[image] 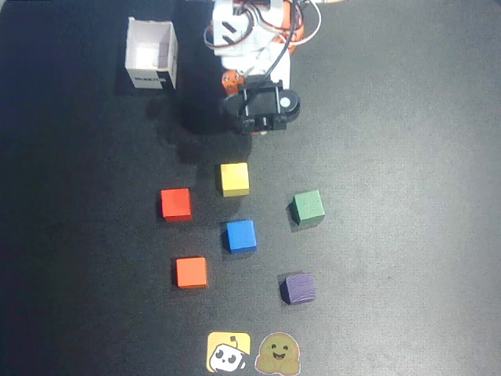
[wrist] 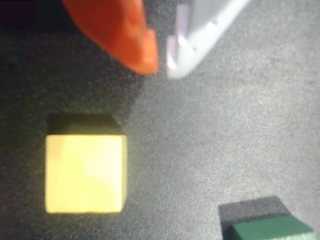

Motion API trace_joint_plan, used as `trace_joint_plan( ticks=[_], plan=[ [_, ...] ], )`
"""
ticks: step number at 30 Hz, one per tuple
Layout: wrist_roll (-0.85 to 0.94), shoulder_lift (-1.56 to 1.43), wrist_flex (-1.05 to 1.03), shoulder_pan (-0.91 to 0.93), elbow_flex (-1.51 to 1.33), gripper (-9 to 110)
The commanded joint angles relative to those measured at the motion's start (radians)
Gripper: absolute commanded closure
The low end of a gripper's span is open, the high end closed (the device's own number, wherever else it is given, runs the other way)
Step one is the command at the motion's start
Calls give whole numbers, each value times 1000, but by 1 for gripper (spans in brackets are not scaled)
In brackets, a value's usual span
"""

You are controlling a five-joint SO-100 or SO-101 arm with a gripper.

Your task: Put the yellow cube on top of the blue cube.

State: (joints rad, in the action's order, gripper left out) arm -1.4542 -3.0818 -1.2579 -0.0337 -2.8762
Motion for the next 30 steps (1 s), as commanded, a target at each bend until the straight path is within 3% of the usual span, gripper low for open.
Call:
trace_joint_plan(
  ticks=[1,18,20,25,30],
  plan=[
    [5,-11,-5,0,3,101],
    [5,-11,-5,12,3,101],
    [-69,-11,-9,14,3,101],
    [-89,-11,-9,14,3,90],
    [-87,-11,28,14,6,90]
  ],
)
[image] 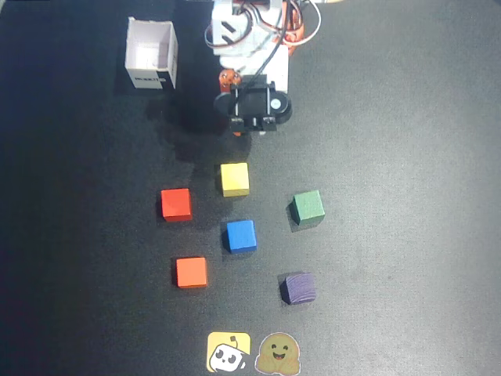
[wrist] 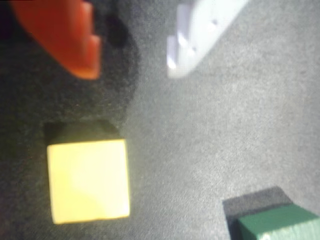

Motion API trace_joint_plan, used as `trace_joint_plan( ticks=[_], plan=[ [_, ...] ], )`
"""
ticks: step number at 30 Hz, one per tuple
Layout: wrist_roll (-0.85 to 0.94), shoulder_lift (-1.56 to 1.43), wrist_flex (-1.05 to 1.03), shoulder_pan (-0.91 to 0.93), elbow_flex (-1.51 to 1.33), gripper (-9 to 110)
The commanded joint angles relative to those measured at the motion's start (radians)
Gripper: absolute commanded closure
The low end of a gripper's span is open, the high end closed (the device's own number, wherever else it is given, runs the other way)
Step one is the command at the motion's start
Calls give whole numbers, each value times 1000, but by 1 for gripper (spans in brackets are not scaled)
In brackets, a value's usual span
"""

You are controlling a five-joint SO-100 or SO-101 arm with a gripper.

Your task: Put the yellow cube on top of the blue cube.

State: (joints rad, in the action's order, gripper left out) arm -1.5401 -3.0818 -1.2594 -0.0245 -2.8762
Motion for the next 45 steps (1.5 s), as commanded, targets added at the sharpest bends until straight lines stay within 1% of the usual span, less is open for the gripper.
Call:
trace_joint_plan(
  ticks=[1,9,14,17,22,29,37,45],
  plan=[
    [-2,-11,40,5,9,90],
    [8,-9,43,3,67,87],
    [11,63,54,-3,120,86],
    [28,195,91,5,186,85],
    [40,525,153,12,336,81],
    [44,818,222,11,423,77],
    [72,980,301,12,425,77],
    [87,1043,350,12,400,78]
  ],
)
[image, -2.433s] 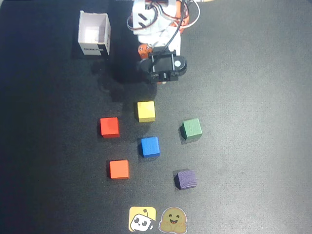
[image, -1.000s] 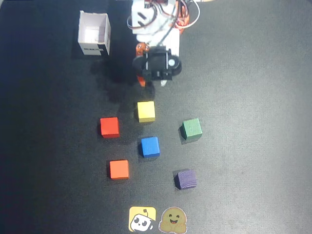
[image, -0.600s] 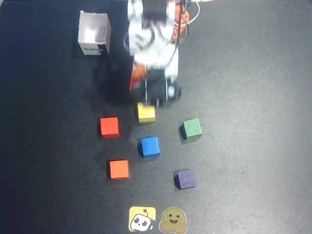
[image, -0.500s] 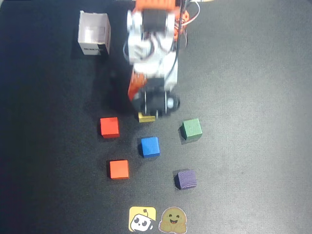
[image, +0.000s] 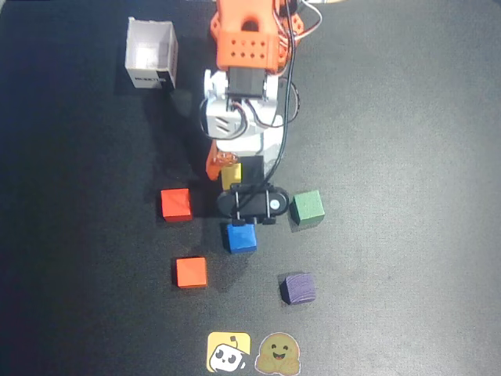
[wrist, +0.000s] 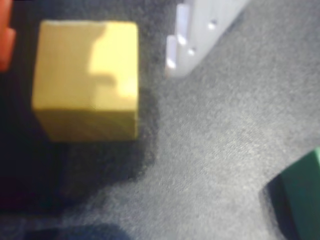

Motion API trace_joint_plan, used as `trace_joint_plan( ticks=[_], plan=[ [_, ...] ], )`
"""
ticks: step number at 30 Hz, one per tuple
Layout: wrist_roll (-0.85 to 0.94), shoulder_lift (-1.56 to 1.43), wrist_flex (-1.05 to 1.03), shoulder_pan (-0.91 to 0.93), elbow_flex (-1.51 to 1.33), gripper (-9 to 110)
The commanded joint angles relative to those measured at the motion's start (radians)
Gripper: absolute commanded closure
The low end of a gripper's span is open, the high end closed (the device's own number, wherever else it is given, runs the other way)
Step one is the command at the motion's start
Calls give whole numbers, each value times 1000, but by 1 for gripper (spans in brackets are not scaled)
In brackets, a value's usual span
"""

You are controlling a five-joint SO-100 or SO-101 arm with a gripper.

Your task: Put the yellow cube on top of the blue cube.

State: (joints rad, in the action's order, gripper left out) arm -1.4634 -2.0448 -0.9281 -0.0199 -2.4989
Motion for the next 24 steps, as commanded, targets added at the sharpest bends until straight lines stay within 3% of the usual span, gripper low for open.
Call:
trace_joint_plan(
  ticks=[1,11,24],
  plan=[
    [12,12,26,8,20,78],
    [14,114,109,8,-12,80],
    [14,143,141,34,-35,95]
  ],
)
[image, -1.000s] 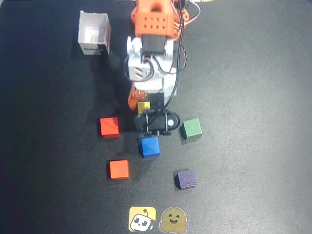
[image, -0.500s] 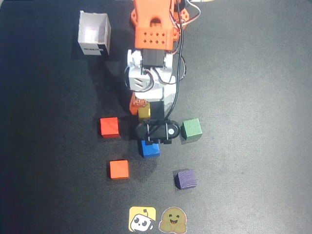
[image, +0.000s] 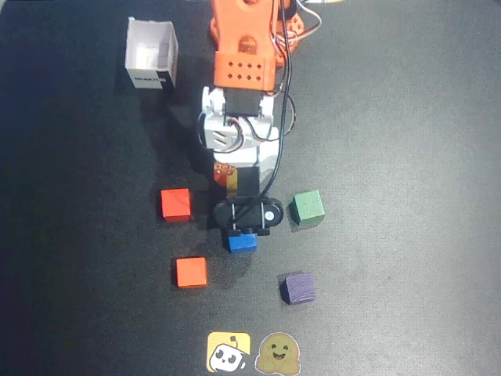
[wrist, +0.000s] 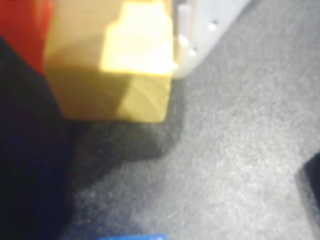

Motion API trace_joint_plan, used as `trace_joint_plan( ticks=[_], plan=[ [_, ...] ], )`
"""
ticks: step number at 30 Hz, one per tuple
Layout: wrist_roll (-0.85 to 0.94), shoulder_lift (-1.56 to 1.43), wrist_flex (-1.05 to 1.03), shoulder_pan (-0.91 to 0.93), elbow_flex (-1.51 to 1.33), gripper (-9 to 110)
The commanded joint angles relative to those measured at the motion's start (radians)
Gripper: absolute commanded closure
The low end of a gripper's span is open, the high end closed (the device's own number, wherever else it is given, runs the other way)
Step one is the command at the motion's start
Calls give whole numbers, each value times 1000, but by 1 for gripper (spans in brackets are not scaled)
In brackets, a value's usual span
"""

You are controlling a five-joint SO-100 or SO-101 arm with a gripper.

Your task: Put the yellow cube on top of the blue cube.

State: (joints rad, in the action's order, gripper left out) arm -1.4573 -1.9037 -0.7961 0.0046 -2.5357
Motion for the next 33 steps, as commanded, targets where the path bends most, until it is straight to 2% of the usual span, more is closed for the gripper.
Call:
trace_joint_plan(
  ticks=[1,9,15,23,33],
  plan=[
    [8,-2,6,11,6,95],
    [11,-57,-213,11,173,95],
    [-15,-124,-287,11,229,95],
    [-52,-140,-293,12,313,95],
    [-63,71,-275,-2,543,95]
  ],
)
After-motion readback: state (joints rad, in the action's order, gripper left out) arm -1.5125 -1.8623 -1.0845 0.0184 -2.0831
